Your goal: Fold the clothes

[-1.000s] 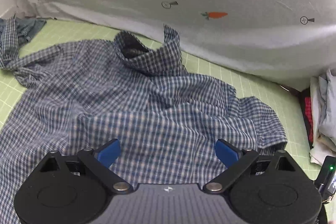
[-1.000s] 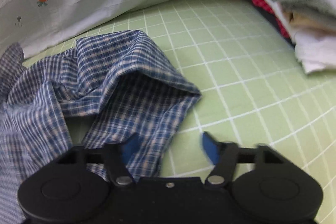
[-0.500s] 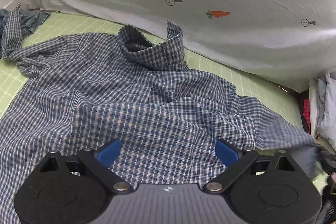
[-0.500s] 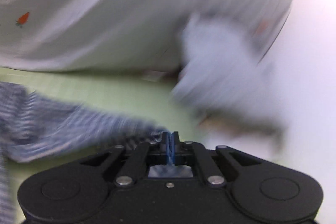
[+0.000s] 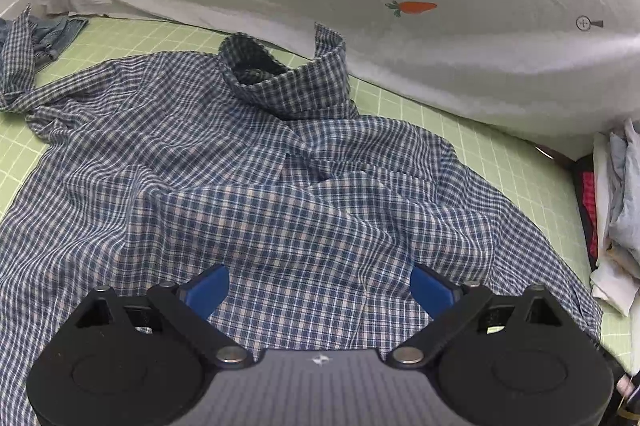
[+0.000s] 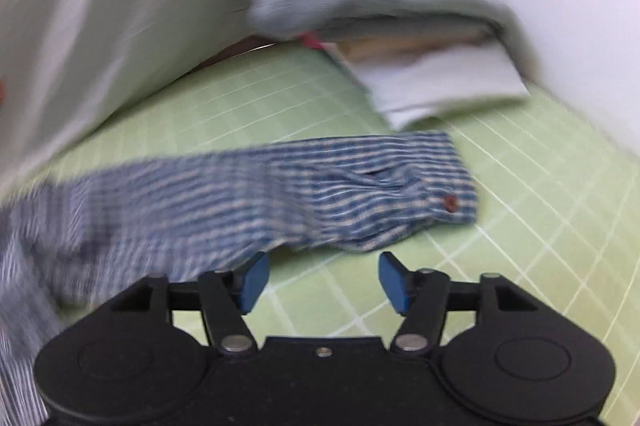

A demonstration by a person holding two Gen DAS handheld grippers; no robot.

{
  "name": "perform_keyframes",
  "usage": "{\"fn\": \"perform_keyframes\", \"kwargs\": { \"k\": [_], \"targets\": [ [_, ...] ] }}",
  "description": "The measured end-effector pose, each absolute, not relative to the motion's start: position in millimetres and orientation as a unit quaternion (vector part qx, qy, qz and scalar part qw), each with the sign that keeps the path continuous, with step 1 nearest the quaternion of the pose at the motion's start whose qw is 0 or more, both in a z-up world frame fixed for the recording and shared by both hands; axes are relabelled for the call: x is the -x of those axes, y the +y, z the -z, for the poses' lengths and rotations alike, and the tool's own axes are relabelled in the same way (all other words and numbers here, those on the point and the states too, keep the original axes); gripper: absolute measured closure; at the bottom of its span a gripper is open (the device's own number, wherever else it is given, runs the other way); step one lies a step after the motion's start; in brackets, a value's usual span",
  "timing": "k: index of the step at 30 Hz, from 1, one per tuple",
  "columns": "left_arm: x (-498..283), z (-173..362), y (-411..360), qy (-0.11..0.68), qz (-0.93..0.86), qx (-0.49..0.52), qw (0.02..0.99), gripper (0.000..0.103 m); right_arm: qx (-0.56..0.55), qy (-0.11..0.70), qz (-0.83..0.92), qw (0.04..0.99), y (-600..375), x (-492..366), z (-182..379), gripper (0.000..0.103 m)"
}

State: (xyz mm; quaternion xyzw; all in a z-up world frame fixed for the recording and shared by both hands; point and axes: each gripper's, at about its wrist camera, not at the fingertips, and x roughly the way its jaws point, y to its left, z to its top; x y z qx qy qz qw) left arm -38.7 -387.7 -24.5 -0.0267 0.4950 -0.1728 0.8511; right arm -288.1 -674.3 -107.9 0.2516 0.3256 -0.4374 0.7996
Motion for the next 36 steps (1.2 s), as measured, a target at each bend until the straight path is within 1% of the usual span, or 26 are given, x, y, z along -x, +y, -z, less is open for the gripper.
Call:
{"fn": "perform_keyframes", "kwargs": {
  "k": [3,6,10,11,12,13,14,17,21,24,25,27,28,32,36],
  "targets": [
    [39,26,-390,0.495,0.173,0.022,0.851,0.006,-0.292,0.298,0.492,0.764,-700,301,113,0.025],
    [38,28,-389,0.500,0.168,0.025,0.849,0.006,-0.323,0.283,0.522,0.737,-722,315,119,0.024],
    [39,27,-388,0.500,0.166,0.022,0.850,0.006,-0.297,0.304,0.526,0.737,-740,317,128,0.024],
    [40,26,-387,0.498,0.166,0.021,0.851,0.006,-0.279,0.316,0.525,0.739,-742,316,130,0.027],
    [41,25,-386,0.495,0.165,0.020,0.853,0.006,-0.256,0.331,0.529,0.738,-743,315,132,0.035],
    [41,25,-385,0.494,0.163,0.020,0.854,0.006,-0.241,0.340,0.550,0.724,-745,315,135,0.039],
    [42,25,-383,0.493,0.159,0.022,0.855,0.006,-0.241,0.337,0.579,0.702,-747,318,137,0.040],
    [44,25,-370,0.489,0.144,0.034,0.860,0.006,-0.238,0.336,0.590,0.695,-755,328,137,0.040],
    [45,24,-345,0.480,0.122,0.061,0.867,0.006,-0.201,0.354,0.618,0.673,-765,325,136,0.039],
    [41,23,-322,0.477,0.099,0.080,0.869,0.006,-0.193,0.372,0.631,0.653,-762,316,124,0.039],
    [39,22,-314,0.477,0.093,0.086,0.870,0.006,-0.186,0.364,0.632,0.658,-754,311,117,0.037],
    [36,23,-299,0.478,0.083,0.095,0.869,0.006,-0.167,0.351,0.608,0.692,-732,296,101,0.017],
    [35,24,-291,0.478,0.078,0.099,0.869,0.006,-0.156,0.345,0.589,0.713,-718,286,93,0.014],
    [32,27,-263,0.487,0.065,0.091,0.866,0.006,-0.117,0.345,0.483,0.796,-658,236,72,0.008],
    [25,28,-235,0.498,0.058,0.069,0.862,0.006,-0.073,0.352,0.397,0.845,-593,181,63,0.007]
  ]
}}
